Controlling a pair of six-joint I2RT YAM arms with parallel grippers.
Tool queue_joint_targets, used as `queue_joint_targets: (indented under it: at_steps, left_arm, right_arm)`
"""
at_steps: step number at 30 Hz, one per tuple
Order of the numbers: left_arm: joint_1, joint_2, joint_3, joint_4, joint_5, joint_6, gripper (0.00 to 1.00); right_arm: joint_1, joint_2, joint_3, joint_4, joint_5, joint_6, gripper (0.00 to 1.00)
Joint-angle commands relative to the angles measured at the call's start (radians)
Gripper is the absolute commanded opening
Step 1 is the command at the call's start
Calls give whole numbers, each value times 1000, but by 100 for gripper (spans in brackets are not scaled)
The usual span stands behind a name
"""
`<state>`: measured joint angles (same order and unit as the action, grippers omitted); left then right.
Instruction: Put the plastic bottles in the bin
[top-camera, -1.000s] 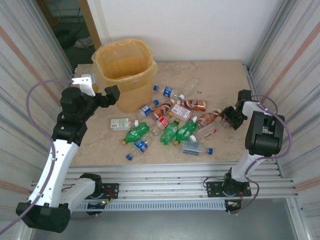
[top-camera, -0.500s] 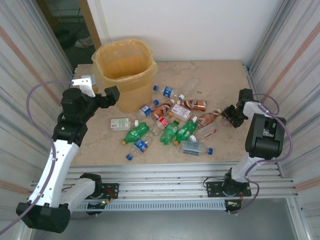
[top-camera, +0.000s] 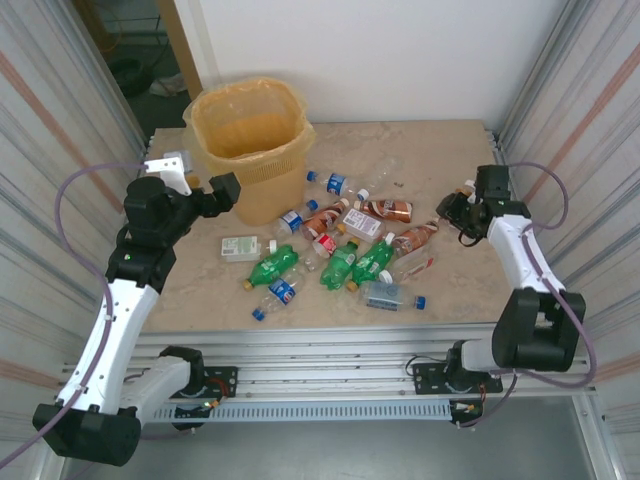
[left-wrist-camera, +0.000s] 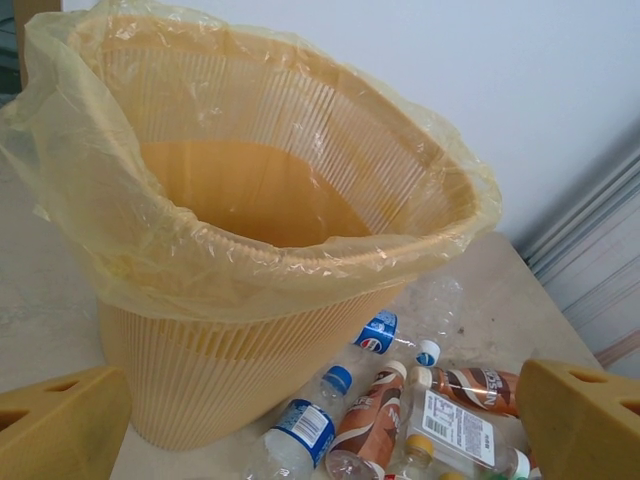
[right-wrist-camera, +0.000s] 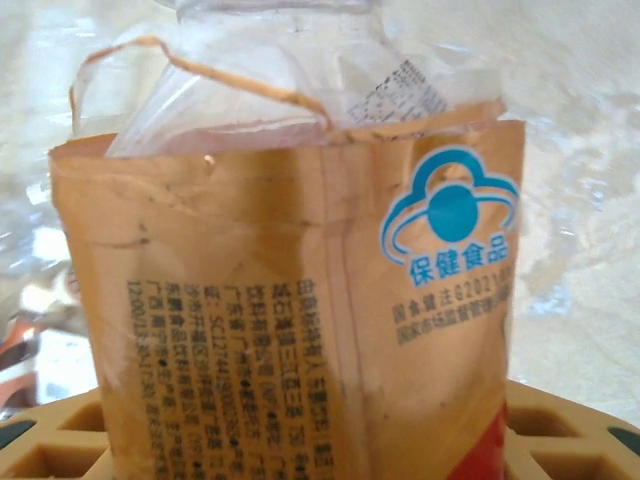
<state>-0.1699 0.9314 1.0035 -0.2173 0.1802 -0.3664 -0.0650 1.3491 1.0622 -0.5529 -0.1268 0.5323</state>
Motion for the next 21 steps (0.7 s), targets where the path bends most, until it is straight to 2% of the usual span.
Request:
queue_joint_targets:
  at_steps: [1,8,15,21]
  left_arm:
    - [4,10,-3,53,58,-37,99]
    - [-11,66,21,160,194,-114,99]
    - [-158,191,151,181,259,-83,99]
    - [-270,317,286,217,377,-74,99]
  right_arm:
    - [79,-103,17,16,1,-62,53]
    - [323,-230,50,111,-7,-159,52]
    - [528,-253,83,192,-1,-261,52]
    - [665,-223,119,224,41,-344,53]
